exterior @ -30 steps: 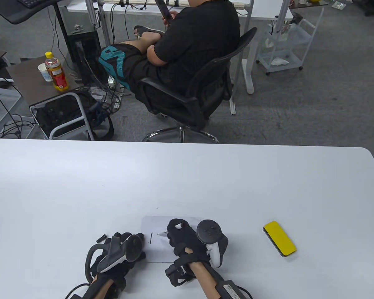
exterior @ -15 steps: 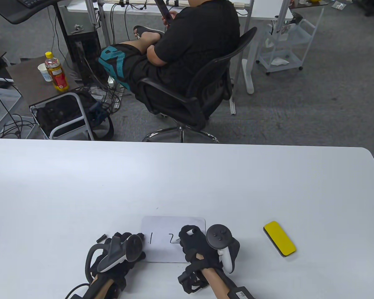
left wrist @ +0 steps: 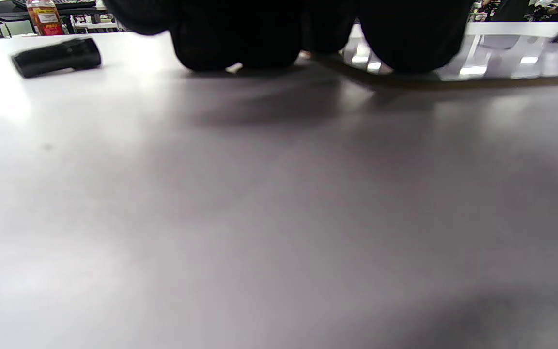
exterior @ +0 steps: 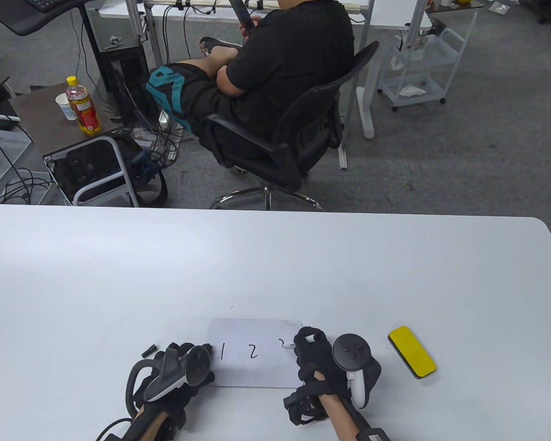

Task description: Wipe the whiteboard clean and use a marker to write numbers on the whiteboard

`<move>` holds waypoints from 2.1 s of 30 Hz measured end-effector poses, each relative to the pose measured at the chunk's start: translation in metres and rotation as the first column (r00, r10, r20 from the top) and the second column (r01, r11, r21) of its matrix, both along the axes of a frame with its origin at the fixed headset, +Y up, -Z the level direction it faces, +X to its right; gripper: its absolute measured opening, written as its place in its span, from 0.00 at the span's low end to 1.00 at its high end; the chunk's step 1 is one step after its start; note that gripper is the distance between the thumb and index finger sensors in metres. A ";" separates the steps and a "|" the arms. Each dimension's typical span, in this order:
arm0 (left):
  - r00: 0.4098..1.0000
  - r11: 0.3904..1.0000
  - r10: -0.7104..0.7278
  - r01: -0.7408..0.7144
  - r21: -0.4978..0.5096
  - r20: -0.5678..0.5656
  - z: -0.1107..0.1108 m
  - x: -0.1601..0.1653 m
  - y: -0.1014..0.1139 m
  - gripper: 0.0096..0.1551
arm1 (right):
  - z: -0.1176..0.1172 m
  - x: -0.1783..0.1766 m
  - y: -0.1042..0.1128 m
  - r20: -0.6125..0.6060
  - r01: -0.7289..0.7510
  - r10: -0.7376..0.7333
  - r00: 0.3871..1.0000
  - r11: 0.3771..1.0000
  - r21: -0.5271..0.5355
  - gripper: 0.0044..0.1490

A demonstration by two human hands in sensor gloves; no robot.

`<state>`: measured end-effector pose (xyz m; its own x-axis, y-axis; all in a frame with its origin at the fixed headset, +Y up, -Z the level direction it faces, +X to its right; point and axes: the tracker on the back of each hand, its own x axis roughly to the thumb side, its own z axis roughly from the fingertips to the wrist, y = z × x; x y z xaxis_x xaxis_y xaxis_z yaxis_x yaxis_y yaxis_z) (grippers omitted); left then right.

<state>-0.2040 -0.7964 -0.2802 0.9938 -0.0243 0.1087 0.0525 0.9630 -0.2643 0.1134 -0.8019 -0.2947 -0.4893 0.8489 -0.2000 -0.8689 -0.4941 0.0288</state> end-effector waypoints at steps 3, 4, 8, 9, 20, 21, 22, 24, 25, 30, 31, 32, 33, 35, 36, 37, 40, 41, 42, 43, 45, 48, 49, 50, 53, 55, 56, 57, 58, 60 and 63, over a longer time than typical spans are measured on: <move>1.000 1.000 -0.002 0.002 0.001 0.000 0.000 0.000 0.000 0.37 | 0.008 0.008 0.003 0.039 -0.042 0.042 0.998 0.999 0.022 0.28; 1.000 1.000 -0.001 0.001 0.000 0.000 0.000 0.000 0.000 0.37 | 0.010 0.007 0.003 0.018 -0.047 0.047 0.999 0.999 0.025 0.28; 1.000 1.000 -0.002 0.002 0.001 0.000 0.000 0.000 0.000 0.37 | 0.020 0.004 0.005 -0.042 0.035 -0.033 0.999 0.998 0.047 0.28; 1.000 1.000 -0.002 0.002 0.004 0.001 0.001 0.000 0.000 0.37 | 0.020 0.008 0.008 0.003 0.089 -0.089 0.996 0.991 0.096 0.28; 0.992 0.975 0.098 -0.079 0.208 -0.080 0.001 -0.031 0.028 0.37 | 0.025 0.026 0.010 0.003 0.223 -0.226 0.974 0.965 0.139 0.29; 0.989 0.969 0.091 -0.061 0.238 -0.119 0.001 -0.042 0.032 0.37 | 0.026 0.026 0.011 -0.005 0.225 -0.226 0.974 0.964 0.142 0.29; 0.985 0.967 0.090 -0.051 0.249 -0.148 0.001 -0.049 0.033 0.37 | 0.026 0.026 0.011 -0.009 0.226 -0.227 0.974 0.964 0.143 0.29; 0.966 0.961 0.105 -0.038 0.274 -0.236 0.002 -0.069 0.035 0.36 | 0.027 0.025 0.011 -0.019 0.232 -0.232 0.973 0.962 0.142 0.29; 0.958 0.955 0.106 -0.023 0.294 -0.268 0.002 -0.075 0.035 0.35 | 0.027 0.024 0.011 -0.024 0.235 -0.234 0.972 0.962 0.141 0.29; 0.919 0.979 0.026 0.057 0.197 -0.394 -0.001 -0.098 0.026 0.35 | 0.027 0.024 0.010 -0.042 0.245 -0.242 0.969 0.959 0.145 0.30; 0.916 0.983 0.019 0.056 0.177 -0.400 -0.001 -0.099 0.024 0.36 | 0.027 0.024 0.010 -0.044 0.247 -0.243 0.969 0.958 0.146 0.30; 0.912 0.987 0.014 0.054 0.152 -0.411 -0.002 -0.100 0.022 0.36 | 0.027 0.024 0.010 -0.046 0.250 -0.246 0.968 0.957 0.146 0.30; 0.912 0.989 0.012 0.050 0.140 -0.410 -0.003 -0.100 0.020 0.36 | 0.027 0.024 0.010 -0.047 0.254 -0.250 0.967 0.956 0.145 0.30; 0.910 0.991 -0.019 0.072 0.114 -0.414 -0.005 -0.098 0.014 0.36 | 0.027 0.024 0.011 -0.051 0.257 -0.253 0.966 0.956 0.144 0.30; 0.909 0.991 -0.047 0.095 0.097 -0.414 -0.006 -0.096 0.012 0.36 | 0.028 0.024 0.011 -0.052 0.258 -0.253 0.966 0.956 0.143 0.30; 0.909 0.988 -0.078 0.127 0.094 -0.409 -0.007 -0.093 0.011 0.35 | 0.028 0.024 0.011 -0.053 0.259 -0.254 0.966 0.955 0.142 0.30; 0.901 0.974 -0.149 0.204 0.094 -0.408 -0.009 -0.084 0.008 0.30 | 0.028 0.023 0.010 -0.059 0.281 -0.276 0.959 0.951 0.127 0.30; 0.903 0.974 -0.152 0.206 0.096 -0.401 -0.009 -0.083 0.009 0.28 | 0.028 0.023 0.010 -0.058 0.298 -0.293 0.954 0.947 0.120 0.30; 0.907 0.976 -0.144 0.195 0.093 -0.395 -0.009 -0.082 0.009 0.24 | 0.028 0.023 0.009 -0.055 0.310 -0.305 0.951 0.944 0.116 0.30; 0.909 0.974 -0.139 0.197 0.111 -0.392 -0.009 -0.080 0.009 0.23 | 0.028 0.023 0.009 -0.056 0.309 -0.305 0.951 0.944 0.116 0.30; 0.916 0.971 -0.151 0.209 0.120 -0.372 -0.009 -0.080 0.008 0.22 | 0.028 0.023 0.009 -0.059 0.304 -0.299 0.953 0.946 0.117 0.30; 0.943 0.986 -0.047 0.096 0.134 -0.329 -0.006 -0.080 0.011 0.24 | 0.029 0.022 0.010 -0.067 0.308 -0.302 0.951 0.945 0.115 0.30; 0.950 0.988 0.006 0.042 0.146 -0.313 -0.004 -0.077 0.014 0.24 | 0.029 0.022 0.011 -0.069 0.307 -0.300 0.951 0.944 0.118 0.30; 0.954 0.980 0.081 -0.024 0.197 -0.287 -0.001 -0.071 0.022 0.25 | 0.030 0.021 0.012 -0.076 0.308 -0.300 0.951 0.943 0.124 0.30; 0.972 0.934 0.209 -0.165 0.316 -0.108 0.015 -0.040 0.045 0.26 | 0.033 0.016 0.015 -0.111 0.359 -0.347 0.931 0.927 0.111 0.30; 0.964 0.907 0.267 -0.258 0.332 0.021 0.026 -0.021 0.053 0.26 | 0.037 0.010 0.015 -0.145 0.461 -0.449 0.882 0.885 0.065 0.30; 0.943 0.878 0.315 -0.333 0.343 0.110 0.034 -0.007 0.055 0.26 | 0.040 0.004 0.016 -0.175 0.531 -0.517 0.838 0.846 0.039 0.30; 0.934 0.864 0.329 -0.357 0.354 0.140 0.038 -0.001 0.056 0.25 | 0.042 0.000 0.017 -0.190 0.555 -0.540 0.820 0.831 0.031 0.30; 0.932 0.861 0.314 -0.360 0.359 0.180 0.044 0.007 0.057 0.25 | 0.044 -0.004 0.019 -0.212 0.573 -0.556 0.804 0.819 0.025 0.30; 0.932 0.865 0.291 -0.354 0.357 0.218 0.050 0.017 0.059 0.26 | 0.048 -0.010 0.022 -0.244 0.579 -0.560 0.792 0.815 0.006 0.30; 0.922 0.861 0.296 -0.370 0.349 0.248 0.055 0.024 0.059 0.25 | 0.052 -0.015 0.027 -0.273 0.564 -0.539 0.797 0.825 0.018 0.30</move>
